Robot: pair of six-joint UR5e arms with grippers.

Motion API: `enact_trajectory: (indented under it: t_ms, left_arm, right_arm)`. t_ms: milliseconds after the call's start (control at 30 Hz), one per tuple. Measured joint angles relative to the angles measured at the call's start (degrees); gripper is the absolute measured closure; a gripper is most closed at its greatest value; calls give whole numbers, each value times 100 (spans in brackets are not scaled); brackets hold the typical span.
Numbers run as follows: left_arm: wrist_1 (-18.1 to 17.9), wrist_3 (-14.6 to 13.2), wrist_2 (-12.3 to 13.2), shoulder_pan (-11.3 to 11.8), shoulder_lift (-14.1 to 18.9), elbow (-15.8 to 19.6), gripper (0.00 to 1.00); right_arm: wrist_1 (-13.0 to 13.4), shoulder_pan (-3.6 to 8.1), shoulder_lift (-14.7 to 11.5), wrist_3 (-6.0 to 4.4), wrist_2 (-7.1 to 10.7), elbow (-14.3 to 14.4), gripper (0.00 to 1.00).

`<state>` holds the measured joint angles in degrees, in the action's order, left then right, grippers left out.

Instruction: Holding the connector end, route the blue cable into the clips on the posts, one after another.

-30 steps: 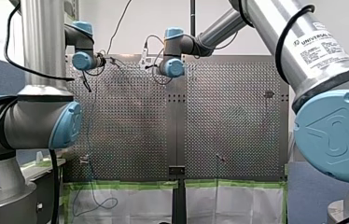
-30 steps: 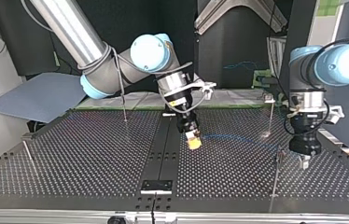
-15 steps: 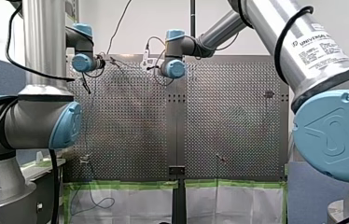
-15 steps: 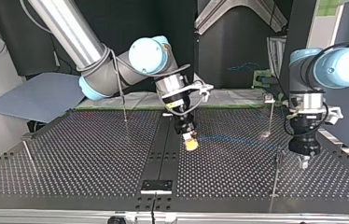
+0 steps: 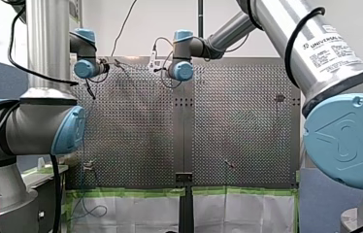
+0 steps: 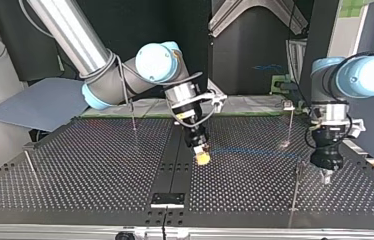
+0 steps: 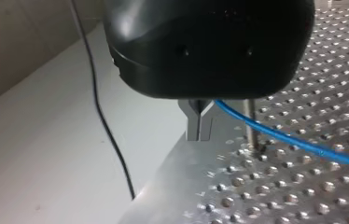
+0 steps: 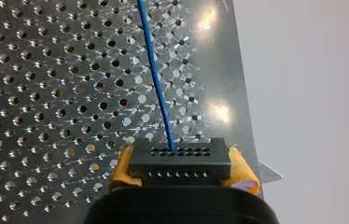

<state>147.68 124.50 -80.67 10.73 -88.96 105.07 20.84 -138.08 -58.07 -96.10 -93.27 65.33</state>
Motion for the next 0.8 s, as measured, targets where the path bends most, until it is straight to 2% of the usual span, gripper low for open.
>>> enact_trajectory:
  t_ms: [167,633,800]
  left_arm:
    - [-173,227,48,42,-51,-2,98]
    - [-405,470,244,79,-137,0,98]
    - [-421,502,319,86,-263,-18,98]
  right_arm:
    - [0,44,7,-7,6,-20,100]
    - [-3,253,24,-28,66,-90,100]
    - [-3,312,34,-38,88,-124,100]
